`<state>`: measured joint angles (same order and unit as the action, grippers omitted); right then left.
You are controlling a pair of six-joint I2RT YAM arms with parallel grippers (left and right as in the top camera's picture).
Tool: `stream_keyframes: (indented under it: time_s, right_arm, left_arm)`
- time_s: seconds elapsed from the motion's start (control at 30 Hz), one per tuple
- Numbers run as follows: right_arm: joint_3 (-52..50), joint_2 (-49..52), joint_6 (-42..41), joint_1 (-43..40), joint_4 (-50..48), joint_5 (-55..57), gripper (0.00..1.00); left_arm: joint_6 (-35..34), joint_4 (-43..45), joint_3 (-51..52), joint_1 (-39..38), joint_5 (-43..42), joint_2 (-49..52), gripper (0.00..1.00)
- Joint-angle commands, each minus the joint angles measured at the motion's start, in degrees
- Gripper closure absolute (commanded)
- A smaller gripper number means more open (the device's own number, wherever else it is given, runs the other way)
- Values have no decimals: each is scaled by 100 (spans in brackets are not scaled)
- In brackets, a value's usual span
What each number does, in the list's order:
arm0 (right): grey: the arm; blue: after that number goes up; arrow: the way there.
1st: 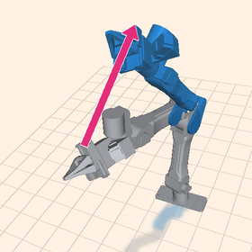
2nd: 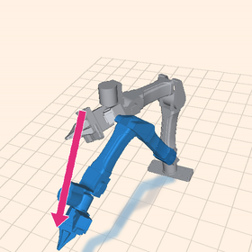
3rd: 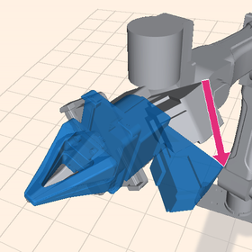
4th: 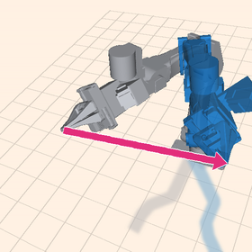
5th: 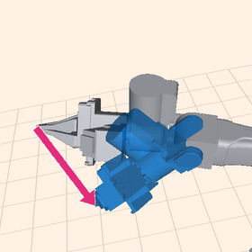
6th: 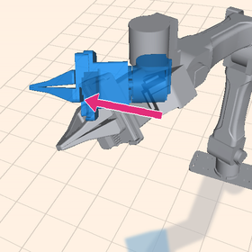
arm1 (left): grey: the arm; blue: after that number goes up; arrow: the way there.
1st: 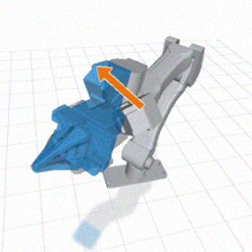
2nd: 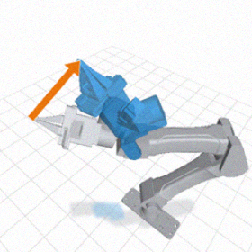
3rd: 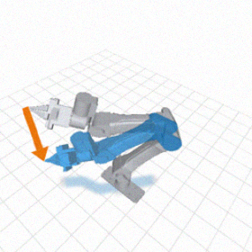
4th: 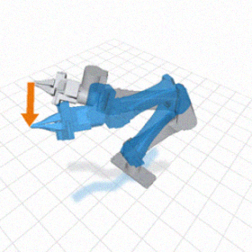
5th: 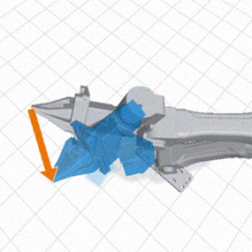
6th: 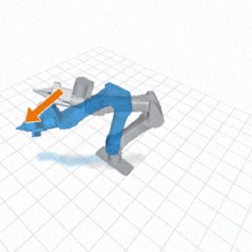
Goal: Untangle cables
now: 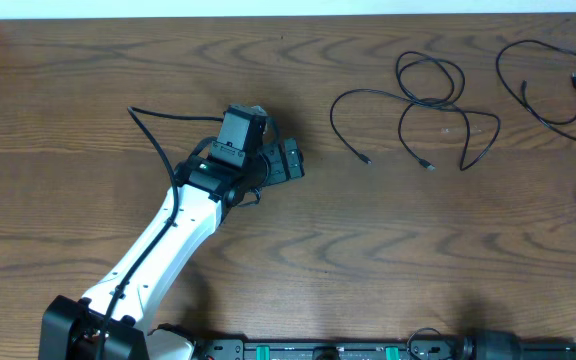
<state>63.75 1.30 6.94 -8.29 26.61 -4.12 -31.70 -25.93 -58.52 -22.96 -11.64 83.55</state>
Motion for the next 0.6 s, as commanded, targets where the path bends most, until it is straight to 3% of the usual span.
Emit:
stream_keyframes:
  time_s: [0.0,0.2,0.27,0.37,0.4,0.5,0.57]
  right_arm:
    - [197,-46,39,-131,26,55,91]
    - [262,-46,44,-221,-52,57,75]
    - [262,-46,44,-308,-133,59,62]
    - [262,-46,46,-498,-258,197,31]
    - [262,-46,46,-575,-254,291,26]
    - [262,-46,37,-782,-136,350,16]
    - [262,-46,37,-780,-7,-28,15]
  left_arm:
    - [9,-20,-20,17,59,37,1]
    - [9,-20,-20,17,59,37,1]
    - [9,-20,-20,17,59,37,1]
    - [9,-20,-20,17,57,37,1]
    - [9,-20,-20,17,59,37,1]
    - [9,-20,-20,17,59,37,1]
    - [9,-20,-20,17,59,37,1]
